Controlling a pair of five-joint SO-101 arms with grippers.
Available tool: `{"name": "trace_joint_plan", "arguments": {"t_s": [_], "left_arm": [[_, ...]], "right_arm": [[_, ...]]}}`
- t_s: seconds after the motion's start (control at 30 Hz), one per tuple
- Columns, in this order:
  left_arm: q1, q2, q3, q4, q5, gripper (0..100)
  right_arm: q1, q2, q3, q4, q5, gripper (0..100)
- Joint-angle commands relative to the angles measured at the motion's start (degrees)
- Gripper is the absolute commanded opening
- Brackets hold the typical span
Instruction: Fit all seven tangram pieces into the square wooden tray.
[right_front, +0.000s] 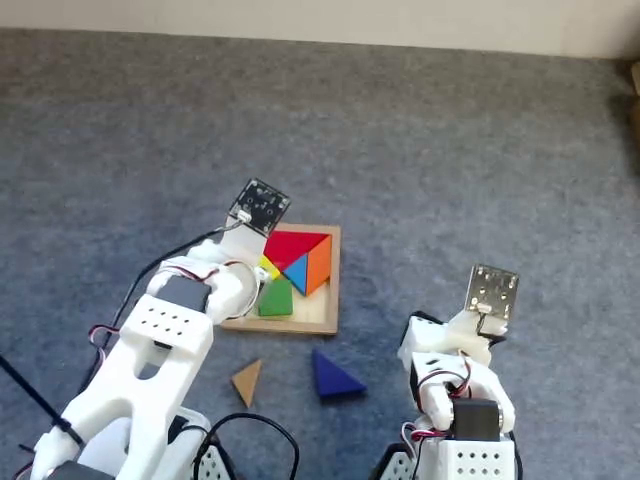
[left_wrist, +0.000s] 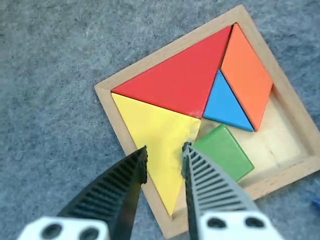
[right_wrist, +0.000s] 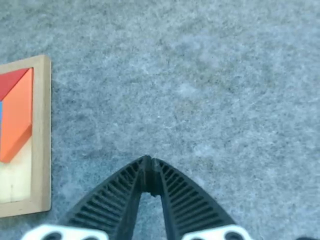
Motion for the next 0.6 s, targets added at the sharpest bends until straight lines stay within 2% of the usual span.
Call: {"name": "trace_joint_plan", "arguments": {"t_s": [0.0, 0.43, 0.57], "left_arm": [[-1.36, -1.71, -0.22, -0.97, -0.18, 13], [-5.05, -1.71, -0.75, 0.35, -0.18, 13], [-5.05, -1.63, -2.86, 4.04, -0.09, 13]], "right_arm": [[0.40, -1.10, 6.99, -1.36, 0.79, 0.9], [0.40, -1.10, 6.99, -1.36, 0.79, 0.9], [0.40, -1.10, 6.99, -1.36, 0.79, 0.9]]}}
